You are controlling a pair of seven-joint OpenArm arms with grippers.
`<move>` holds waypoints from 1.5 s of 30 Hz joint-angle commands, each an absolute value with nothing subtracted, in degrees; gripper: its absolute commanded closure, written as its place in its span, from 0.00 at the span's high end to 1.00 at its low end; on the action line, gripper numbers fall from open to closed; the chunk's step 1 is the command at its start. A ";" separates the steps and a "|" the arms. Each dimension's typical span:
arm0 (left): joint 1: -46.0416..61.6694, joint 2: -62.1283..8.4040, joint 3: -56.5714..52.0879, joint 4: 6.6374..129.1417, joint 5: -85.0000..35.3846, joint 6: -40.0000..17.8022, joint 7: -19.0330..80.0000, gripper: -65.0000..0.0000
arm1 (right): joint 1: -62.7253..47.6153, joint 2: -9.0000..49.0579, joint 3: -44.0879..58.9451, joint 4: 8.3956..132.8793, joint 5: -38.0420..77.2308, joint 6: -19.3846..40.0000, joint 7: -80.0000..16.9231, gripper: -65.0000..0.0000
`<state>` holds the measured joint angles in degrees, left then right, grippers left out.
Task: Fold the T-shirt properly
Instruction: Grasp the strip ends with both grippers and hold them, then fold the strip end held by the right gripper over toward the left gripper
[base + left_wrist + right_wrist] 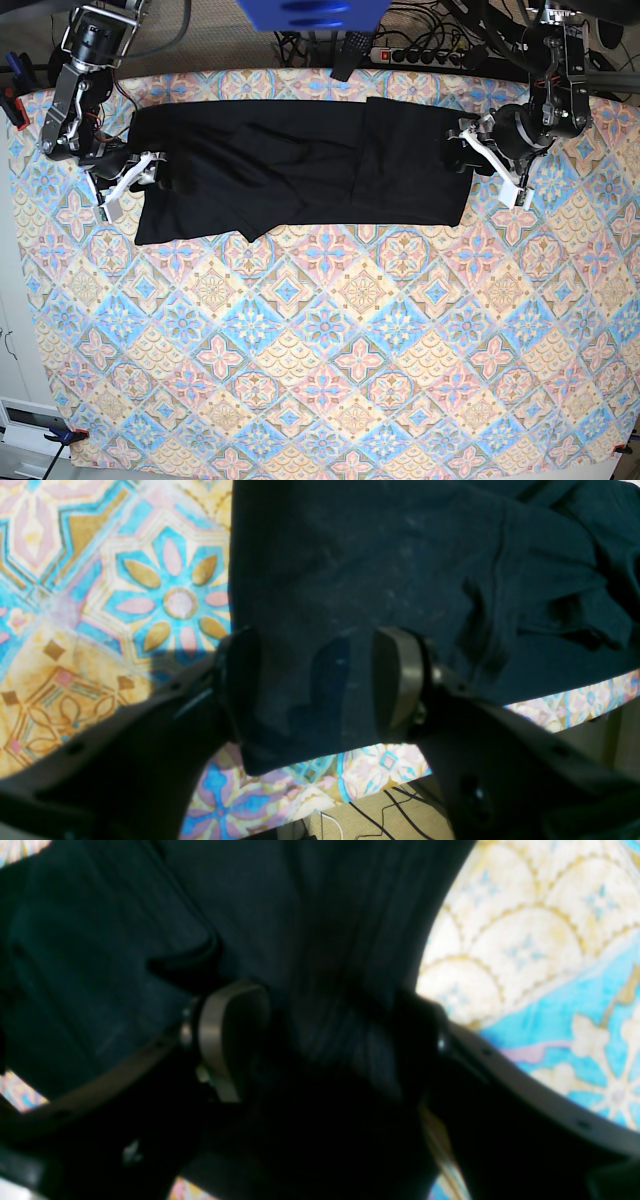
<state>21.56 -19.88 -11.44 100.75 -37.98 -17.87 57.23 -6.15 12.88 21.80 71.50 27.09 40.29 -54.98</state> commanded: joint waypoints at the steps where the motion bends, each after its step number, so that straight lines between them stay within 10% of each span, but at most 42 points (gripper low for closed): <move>1: 21.32 -20.53 -11.74 101.76 -38.73 -18.07 56.48 0.50 | -6.20 13.32 21.85 71.16 26.07 40.00 -56.04 0.65; 18: 21.32 -20.53 -12.35 101.93 -38.81 -18.07 55.78 0.50 | -8.40 13.32 12.79 77.14 30.37 40.00 -62.11 0.37; 25: 21.32 -20.53 -12.35 101.85 -38.81 -17.89 53.49 0.50 | -8.31 13.32 13.49 77.05 32.84 40.00 -62.02 0.00; 45: 21.58 -17.10 -22.37 101.93 -38.81 -18.07 53.58 0.50 | 4.62 16.75 26.68 77.14 21.67 40.00 -62.29 0.01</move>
<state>21.65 -16.23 -22.00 100.86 -38.13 -17.87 54.61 4.01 15.57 26.37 76.05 21.02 39.83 -62.83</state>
